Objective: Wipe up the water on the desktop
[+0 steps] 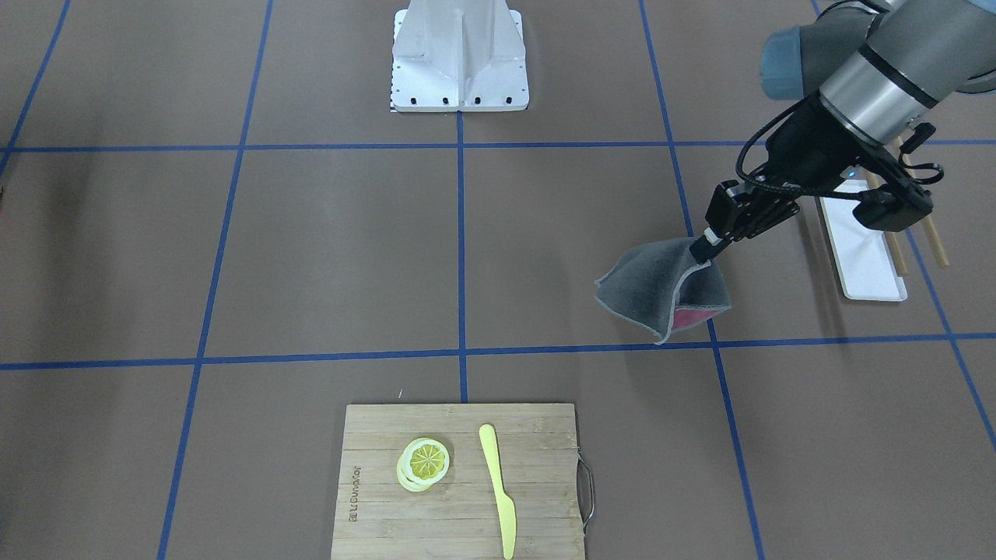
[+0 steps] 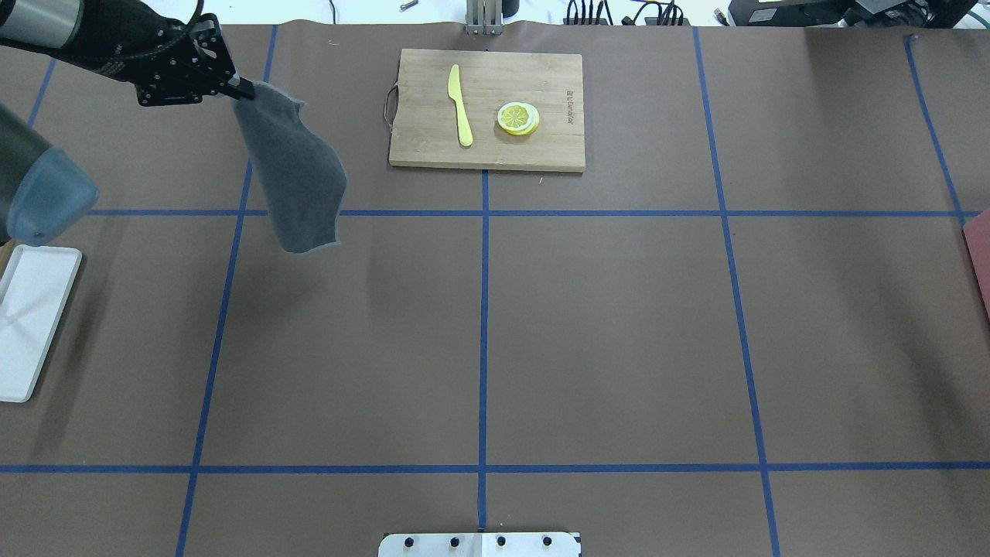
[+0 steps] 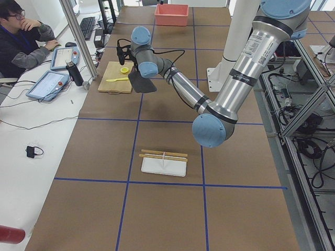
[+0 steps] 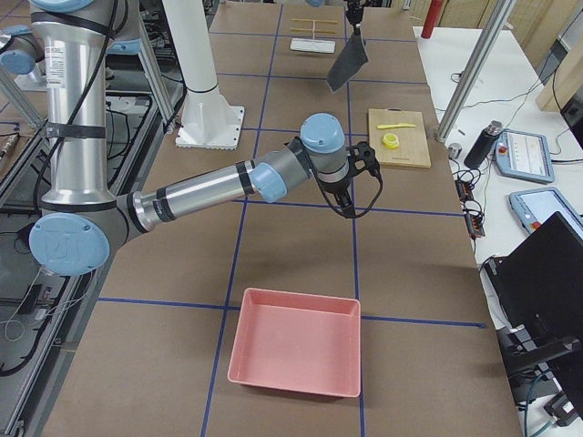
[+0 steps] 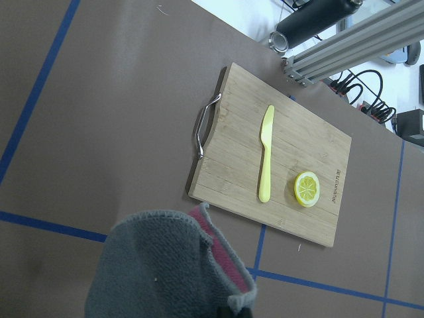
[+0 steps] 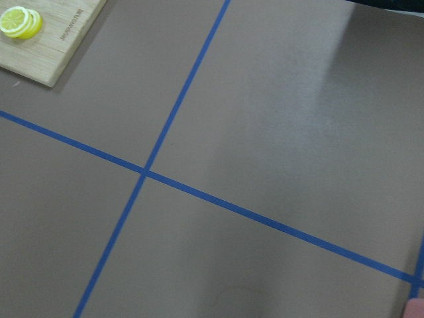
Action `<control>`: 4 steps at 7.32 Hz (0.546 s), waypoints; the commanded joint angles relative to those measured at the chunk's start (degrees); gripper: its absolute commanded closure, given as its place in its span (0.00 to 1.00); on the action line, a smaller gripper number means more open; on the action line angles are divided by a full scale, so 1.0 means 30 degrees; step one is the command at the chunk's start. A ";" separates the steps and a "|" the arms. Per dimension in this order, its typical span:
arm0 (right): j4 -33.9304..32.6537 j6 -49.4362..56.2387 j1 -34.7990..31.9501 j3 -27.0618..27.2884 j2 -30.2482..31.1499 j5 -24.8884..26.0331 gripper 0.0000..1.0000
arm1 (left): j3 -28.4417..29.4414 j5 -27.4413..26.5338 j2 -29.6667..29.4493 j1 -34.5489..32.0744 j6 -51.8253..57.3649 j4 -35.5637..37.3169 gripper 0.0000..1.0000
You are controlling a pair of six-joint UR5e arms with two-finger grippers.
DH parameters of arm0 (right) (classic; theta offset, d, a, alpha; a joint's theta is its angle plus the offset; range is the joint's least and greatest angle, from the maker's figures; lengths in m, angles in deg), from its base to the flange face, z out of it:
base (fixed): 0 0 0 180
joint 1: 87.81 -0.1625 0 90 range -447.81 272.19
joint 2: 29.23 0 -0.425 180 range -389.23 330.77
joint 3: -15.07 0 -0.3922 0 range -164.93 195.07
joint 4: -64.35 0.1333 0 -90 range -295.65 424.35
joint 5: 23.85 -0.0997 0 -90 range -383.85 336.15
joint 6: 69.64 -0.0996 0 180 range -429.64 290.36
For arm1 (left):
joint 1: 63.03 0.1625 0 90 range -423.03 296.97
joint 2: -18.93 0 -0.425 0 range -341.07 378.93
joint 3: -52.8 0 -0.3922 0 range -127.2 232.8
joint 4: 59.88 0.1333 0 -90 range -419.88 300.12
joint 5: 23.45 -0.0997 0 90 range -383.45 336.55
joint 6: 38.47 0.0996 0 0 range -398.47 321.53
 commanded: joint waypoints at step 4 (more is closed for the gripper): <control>0.3112 -0.9885 0.7845 0.0155 -0.4224 0.7141 0.01 | -0.0094 -0.0476 -0.1216 0.0574 -0.2955 -0.0011 1.00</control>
